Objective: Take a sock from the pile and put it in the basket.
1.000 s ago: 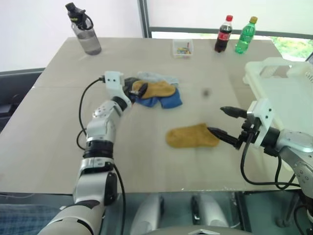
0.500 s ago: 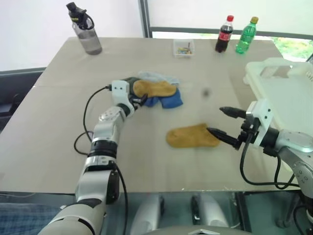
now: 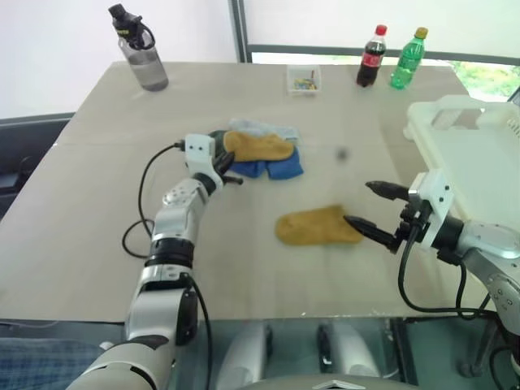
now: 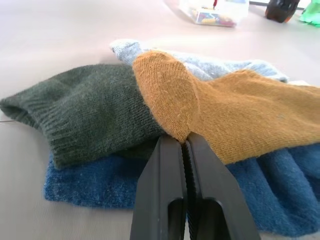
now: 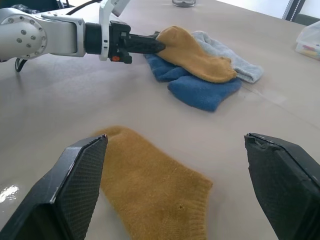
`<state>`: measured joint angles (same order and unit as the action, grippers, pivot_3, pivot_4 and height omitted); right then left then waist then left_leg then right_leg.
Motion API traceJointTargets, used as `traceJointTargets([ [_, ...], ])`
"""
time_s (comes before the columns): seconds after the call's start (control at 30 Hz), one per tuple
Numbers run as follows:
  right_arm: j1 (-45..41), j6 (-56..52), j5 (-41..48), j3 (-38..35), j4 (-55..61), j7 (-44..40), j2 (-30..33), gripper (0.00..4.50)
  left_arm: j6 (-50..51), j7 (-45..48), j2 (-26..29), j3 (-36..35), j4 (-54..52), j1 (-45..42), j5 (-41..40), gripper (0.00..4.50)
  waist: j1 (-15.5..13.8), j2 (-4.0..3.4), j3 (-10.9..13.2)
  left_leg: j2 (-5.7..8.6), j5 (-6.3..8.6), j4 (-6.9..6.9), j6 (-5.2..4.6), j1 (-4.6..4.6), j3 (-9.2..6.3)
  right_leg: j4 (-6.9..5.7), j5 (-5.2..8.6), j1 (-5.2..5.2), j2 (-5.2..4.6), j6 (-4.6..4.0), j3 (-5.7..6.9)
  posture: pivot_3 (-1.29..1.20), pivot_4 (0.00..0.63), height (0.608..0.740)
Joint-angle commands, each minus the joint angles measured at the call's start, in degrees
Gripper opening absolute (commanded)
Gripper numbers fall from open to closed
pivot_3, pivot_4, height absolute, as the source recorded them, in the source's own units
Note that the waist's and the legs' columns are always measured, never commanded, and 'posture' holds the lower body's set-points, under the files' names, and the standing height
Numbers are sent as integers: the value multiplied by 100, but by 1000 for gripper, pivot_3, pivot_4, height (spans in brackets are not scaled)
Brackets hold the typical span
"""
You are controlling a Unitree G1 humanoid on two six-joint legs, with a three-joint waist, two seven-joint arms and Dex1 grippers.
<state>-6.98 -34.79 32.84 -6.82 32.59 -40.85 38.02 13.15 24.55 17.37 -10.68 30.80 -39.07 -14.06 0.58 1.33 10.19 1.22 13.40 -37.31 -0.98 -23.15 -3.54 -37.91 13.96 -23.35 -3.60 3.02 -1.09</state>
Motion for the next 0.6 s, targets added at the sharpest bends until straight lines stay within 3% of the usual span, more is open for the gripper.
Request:
traceJointTargets([
  [0.03, 6, 92, 64, -136, 163, -2, 45, 4500, 138, 253, 64, -21, -597, 85, -236, 935, -1, 0, 0, 0, 0, 0, 0, 0, 0, 0, 0, 0, 0, 0, 0, 0, 150, 740],
  [0.07, 3, 92, 64, -136, 156, -8, 48, 4500, 128, 195, 65, 26, -672, 110, -165, 1243, -1, 0, 0, 0, 0, 0, 0, 1, 1, 0, 0, 0, 0, 0, 0, 0, 150, 740],
  [0.2, -3, 92, 60, -134, 138, -26, 59, 4500, 102, -15, 16, 105, -733, 139, 4, 3268, -5, 0, 0, 3, 0, -1, 0, 0, 0, -1, 0, 0, 0, 0, 0, 0, 150, 740],
  [0.23, 0, 94, 58, -135, 139, -29, 61, 4500, 98, -11, 3, 112, -743, 154, -2, 3597, -5, 0, 0, 3, 0, -1, 0, 0, 0, -1, 0, 1, 0, 0, 0, 0, 150, 740],
  [0.57, 38, 108, 35, -168, 141, -29, 78, 4500, 84, -165, -103, 105, -371, -12, 15, 3597, -4, 0, 0, 6, 0, -2, 0, 1, 1, -1, 0, 1, 0, 0, 0, 0, 150, 740],
  [0.6, 43, 109, 36, -171, 145, -26, 76, 4500, 59, -199, -112, 81, -287, -52, 8, 3211, -5, 0, 0, 6, 0, -2, 0, 1, 1, -2, 0, 1, 0, 0, 0, 0, 150, 740],
])
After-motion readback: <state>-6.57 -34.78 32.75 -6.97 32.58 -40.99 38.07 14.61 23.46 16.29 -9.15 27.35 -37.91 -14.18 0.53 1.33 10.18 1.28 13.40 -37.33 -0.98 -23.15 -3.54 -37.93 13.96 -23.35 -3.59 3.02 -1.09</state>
